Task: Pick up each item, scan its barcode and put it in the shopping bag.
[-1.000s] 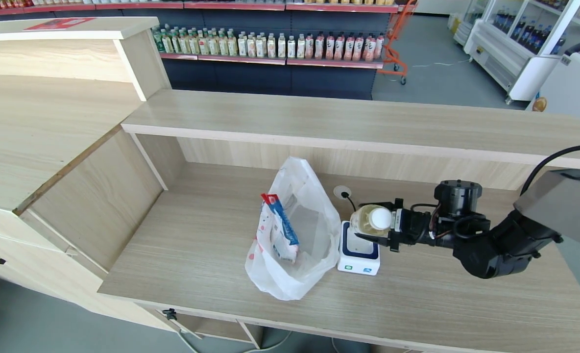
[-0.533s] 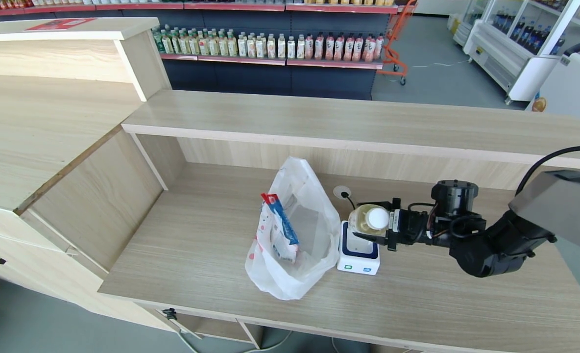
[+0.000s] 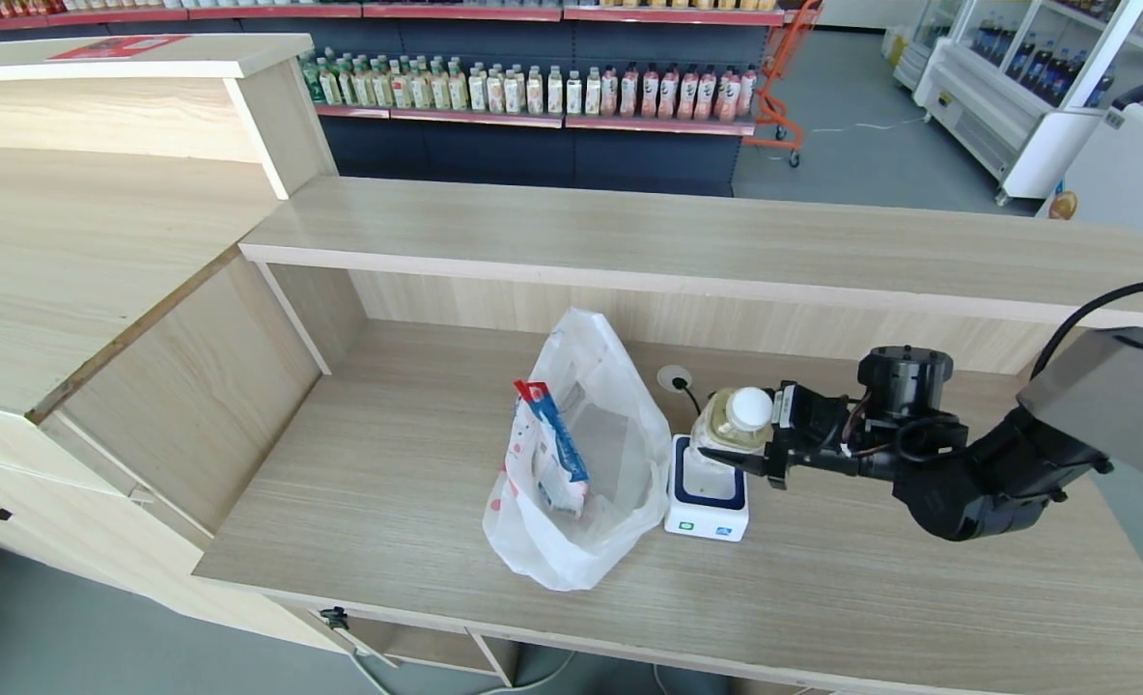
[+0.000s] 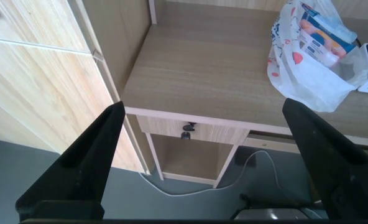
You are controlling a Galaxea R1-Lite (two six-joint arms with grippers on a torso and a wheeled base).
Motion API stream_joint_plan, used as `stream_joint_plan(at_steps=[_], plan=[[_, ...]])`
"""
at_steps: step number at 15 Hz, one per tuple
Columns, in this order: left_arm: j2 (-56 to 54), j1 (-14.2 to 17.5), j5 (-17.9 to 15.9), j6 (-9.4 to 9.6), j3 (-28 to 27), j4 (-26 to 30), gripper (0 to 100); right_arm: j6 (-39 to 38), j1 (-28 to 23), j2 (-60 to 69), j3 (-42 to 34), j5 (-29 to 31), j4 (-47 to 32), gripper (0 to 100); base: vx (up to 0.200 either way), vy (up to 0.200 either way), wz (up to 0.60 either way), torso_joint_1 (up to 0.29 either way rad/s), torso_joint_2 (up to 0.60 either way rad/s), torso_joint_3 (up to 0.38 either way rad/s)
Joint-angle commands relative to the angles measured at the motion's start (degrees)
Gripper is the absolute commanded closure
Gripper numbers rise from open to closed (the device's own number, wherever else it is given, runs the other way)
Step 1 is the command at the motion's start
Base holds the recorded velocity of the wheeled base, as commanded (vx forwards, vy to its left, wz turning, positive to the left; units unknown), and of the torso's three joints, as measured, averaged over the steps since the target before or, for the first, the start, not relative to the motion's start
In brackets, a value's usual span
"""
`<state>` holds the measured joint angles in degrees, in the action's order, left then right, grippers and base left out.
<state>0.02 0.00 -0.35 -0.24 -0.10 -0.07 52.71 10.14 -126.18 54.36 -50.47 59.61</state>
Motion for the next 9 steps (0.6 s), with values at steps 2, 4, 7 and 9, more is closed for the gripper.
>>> stream_joint_plan(at_steps=[2,4,7,9], plan=[[0.0,0.0,0.0,-0.02,0.0,0.0,0,-28.1,1.5,12.7,-2.5,6.9,-0.3,100,0.000,0.000,0.00,0.000,0.00,0.000],[0.0,0.0,0.0,-0.02,0.0,0.0,0,-43.0,3.6,13.7,-1.4,15.9,-0.3,100,0.000,0.000,0.00,0.000,0.00,0.000],[0.0,0.0,0.0,-0.02,0.0,0.0,0,-50.3,6.9,11.0,-0.7,21.6,-0.8,100,0.000,0.000,0.00,0.000,0.00,0.000],[0.0,0.0,0.0,-0.02,0.0,0.0,0,-53.0,8.4,7.9,0.6,21.8,-0.5,100,0.000,0.000,0.00,0.000,0.00,0.000]])
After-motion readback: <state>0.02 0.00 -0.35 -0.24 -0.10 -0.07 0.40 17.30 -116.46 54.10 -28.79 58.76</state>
